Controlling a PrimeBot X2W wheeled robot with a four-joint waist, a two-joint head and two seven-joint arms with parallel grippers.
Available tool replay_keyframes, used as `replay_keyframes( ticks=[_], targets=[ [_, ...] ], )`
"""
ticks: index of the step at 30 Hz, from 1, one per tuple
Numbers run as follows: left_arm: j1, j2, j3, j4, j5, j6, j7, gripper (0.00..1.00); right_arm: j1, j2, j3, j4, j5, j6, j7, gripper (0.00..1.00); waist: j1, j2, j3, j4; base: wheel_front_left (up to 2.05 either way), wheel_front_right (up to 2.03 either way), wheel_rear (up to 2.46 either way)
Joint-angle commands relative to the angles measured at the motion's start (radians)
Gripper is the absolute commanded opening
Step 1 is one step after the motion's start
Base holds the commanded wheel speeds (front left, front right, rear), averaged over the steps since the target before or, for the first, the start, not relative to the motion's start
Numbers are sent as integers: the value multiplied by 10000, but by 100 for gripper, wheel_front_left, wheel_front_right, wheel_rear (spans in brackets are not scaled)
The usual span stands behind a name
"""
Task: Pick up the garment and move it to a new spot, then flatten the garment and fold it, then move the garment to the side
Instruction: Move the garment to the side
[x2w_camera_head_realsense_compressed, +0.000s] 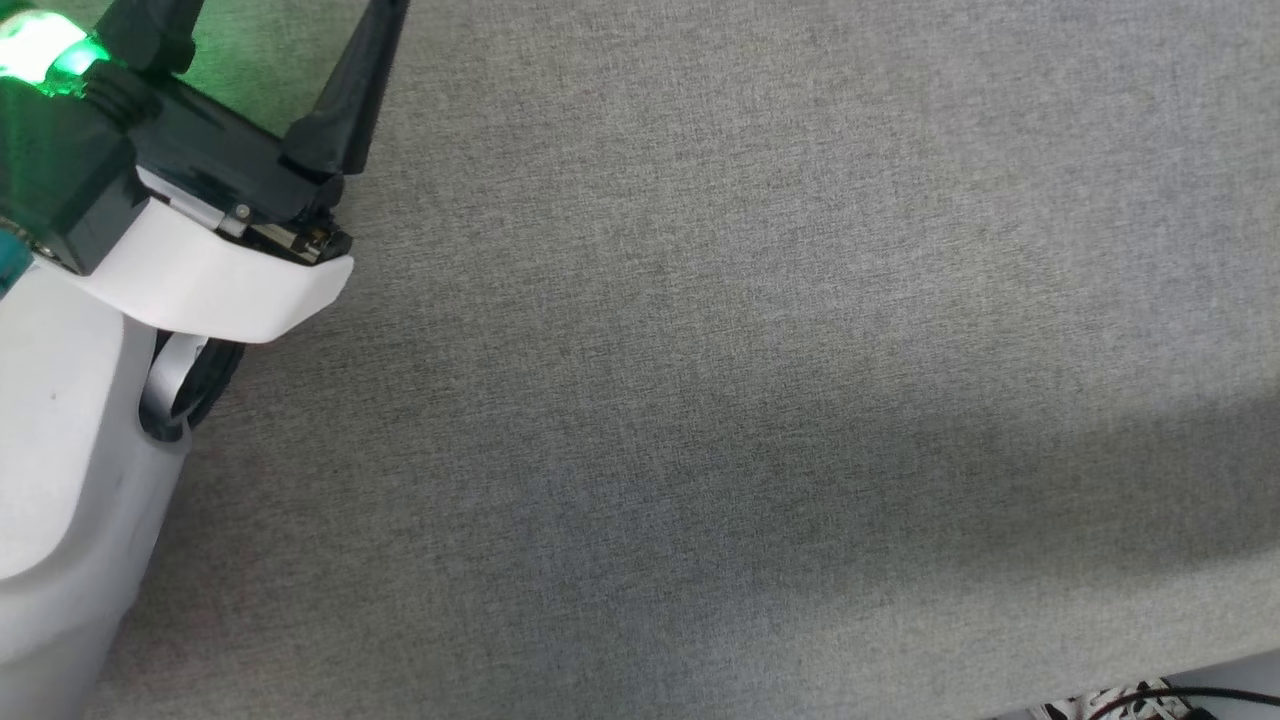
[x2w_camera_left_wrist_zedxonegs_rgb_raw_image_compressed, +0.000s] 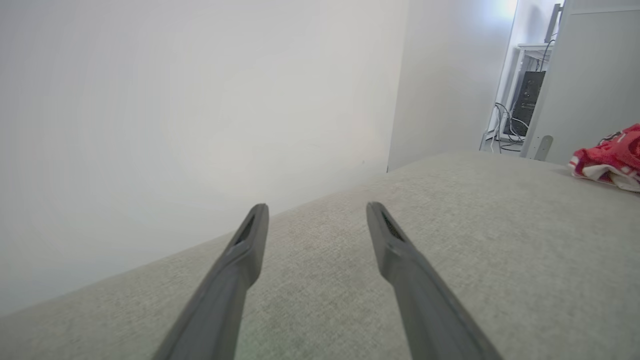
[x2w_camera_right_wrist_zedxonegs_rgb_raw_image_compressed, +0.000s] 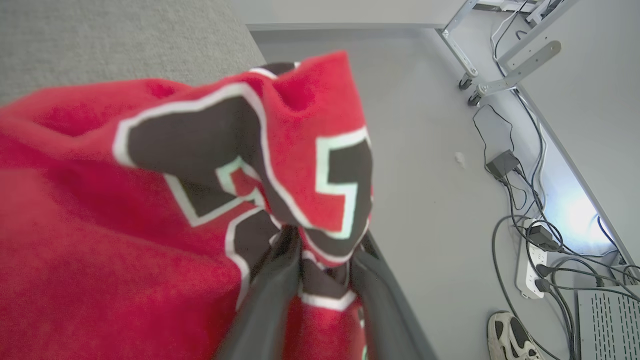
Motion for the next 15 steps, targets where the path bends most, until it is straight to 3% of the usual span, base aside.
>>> replay_keyframes(
  ticks=[1,7,15],
  targets=[
    [214,29,53,125,-47,26,-15,100,-135,10,32,59,-38,-50,-83,100,0,0,-69,28,0,0,0],
    [938,-343,511,306,69,26,-16,100,40,-263,557,398,-119,-50,-668,100,0,0,-863,202,0,0,0],
    [3293,-1340,1670,696,77,26,-18,100,1014,-315,2322,-242,-61,-51,-1220,100,0,0,-2932,655,0,0,0]
  ],
)
